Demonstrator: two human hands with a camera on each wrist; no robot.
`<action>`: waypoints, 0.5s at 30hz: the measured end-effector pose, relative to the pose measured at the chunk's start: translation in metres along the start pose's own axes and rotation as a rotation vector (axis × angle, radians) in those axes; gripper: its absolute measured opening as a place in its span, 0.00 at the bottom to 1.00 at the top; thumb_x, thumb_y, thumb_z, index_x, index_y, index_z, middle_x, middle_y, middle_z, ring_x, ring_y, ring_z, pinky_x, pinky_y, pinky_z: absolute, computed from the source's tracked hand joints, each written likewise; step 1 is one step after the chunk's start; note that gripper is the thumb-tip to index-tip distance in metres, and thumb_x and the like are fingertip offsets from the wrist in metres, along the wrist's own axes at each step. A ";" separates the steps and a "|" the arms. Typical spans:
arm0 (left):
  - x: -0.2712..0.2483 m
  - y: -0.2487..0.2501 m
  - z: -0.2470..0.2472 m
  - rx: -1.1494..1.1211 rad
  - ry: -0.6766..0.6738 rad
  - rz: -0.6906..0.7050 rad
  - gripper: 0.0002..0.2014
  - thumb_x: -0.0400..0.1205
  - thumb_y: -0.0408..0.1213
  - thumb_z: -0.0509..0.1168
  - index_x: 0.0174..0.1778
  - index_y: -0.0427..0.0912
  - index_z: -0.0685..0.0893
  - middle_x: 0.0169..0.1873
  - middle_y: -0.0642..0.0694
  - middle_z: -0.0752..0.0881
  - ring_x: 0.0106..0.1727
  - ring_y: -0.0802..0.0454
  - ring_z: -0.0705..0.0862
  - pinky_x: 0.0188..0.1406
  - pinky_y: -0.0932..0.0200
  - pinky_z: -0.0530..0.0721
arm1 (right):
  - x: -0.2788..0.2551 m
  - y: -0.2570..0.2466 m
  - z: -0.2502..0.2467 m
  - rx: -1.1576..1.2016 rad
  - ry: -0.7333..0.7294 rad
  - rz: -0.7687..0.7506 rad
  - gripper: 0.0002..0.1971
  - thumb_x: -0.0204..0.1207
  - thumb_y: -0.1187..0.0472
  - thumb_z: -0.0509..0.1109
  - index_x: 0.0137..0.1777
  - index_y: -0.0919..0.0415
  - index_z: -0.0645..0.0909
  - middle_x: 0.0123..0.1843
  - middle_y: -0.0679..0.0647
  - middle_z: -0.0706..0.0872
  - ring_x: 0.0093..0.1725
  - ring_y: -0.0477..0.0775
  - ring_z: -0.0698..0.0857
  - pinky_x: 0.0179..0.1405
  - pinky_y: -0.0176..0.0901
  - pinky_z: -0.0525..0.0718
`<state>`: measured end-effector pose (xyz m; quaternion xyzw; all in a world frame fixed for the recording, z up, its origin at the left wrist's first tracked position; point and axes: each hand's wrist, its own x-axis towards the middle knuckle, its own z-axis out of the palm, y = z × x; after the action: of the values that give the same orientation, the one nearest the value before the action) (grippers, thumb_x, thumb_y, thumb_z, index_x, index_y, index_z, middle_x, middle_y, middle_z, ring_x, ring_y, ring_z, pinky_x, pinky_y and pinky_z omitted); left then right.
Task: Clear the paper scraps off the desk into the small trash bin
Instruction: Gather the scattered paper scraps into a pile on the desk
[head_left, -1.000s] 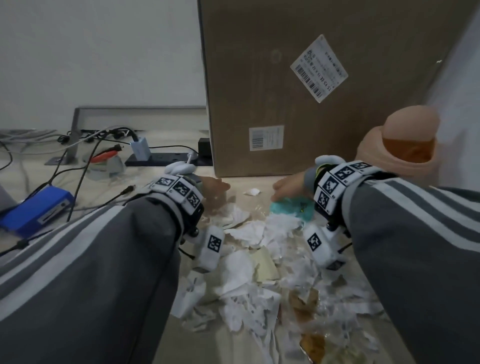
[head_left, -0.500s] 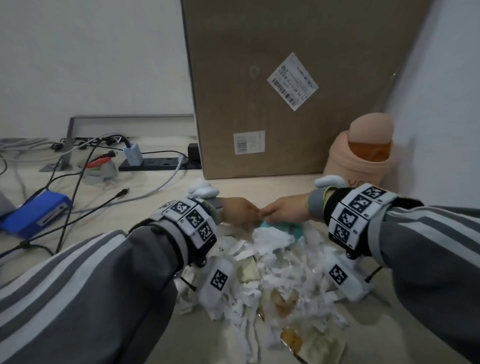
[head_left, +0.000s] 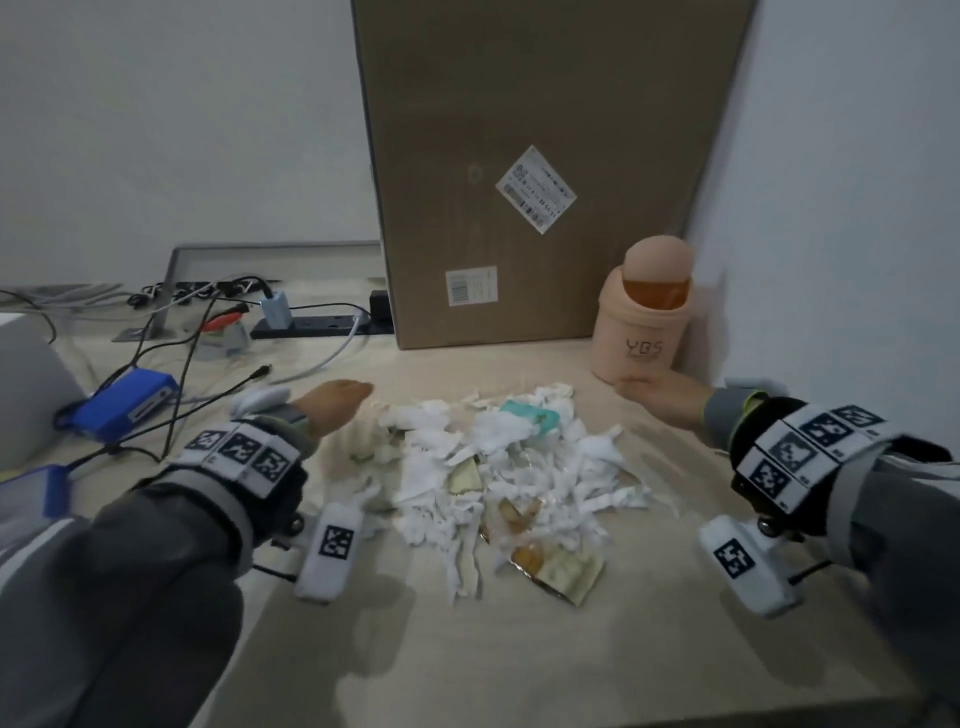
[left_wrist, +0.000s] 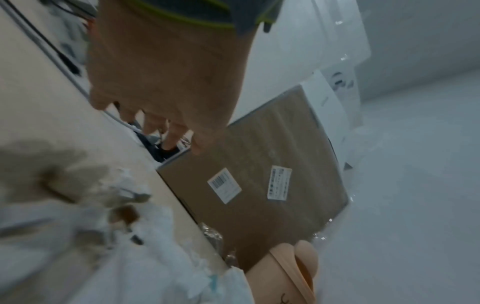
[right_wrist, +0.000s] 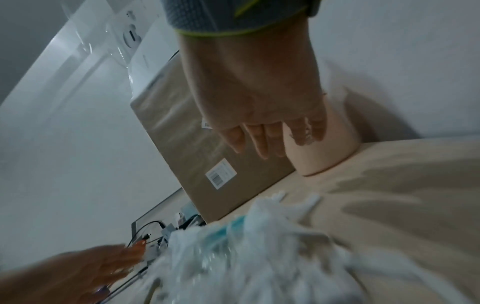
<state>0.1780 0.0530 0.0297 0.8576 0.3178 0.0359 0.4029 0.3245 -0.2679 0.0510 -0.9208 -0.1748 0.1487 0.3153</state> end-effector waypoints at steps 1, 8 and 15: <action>-0.004 -0.011 -0.001 -0.008 -0.003 -0.050 0.21 0.89 0.40 0.56 0.74 0.30 0.74 0.74 0.34 0.74 0.75 0.37 0.73 0.76 0.50 0.68 | -0.008 0.006 0.001 0.002 -0.007 0.038 0.29 0.83 0.52 0.58 0.81 0.60 0.58 0.83 0.57 0.60 0.81 0.60 0.60 0.79 0.50 0.57; -0.044 -0.043 0.031 -0.169 -0.056 -0.163 0.21 0.89 0.38 0.56 0.74 0.27 0.73 0.71 0.29 0.77 0.71 0.32 0.76 0.69 0.43 0.75 | -0.055 0.015 0.034 -0.063 -0.184 0.176 0.25 0.87 0.53 0.48 0.79 0.66 0.61 0.81 0.61 0.63 0.79 0.60 0.65 0.75 0.43 0.62; -0.067 -0.009 0.073 -0.368 -0.113 -0.077 0.21 0.89 0.38 0.55 0.74 0.29 0.73 0.69 0.30 0.78 0.72 0.33 0.76 0.65 0.46 0.77 | -0.060 0.000 0.077 0.223 -0.178 0.142 0.29 0.85 0.47 0.51 0.81 0.61 0.55 0.82 0.55 0.61 0.80 0.58 0.63 0.78 0.49 0.62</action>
<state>0.1431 -0.0299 -0.0132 0.7574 0.3153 0.0294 0.5711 0.2412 -0.2521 0.0020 -0.8733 -0.1191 0.2699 0.3876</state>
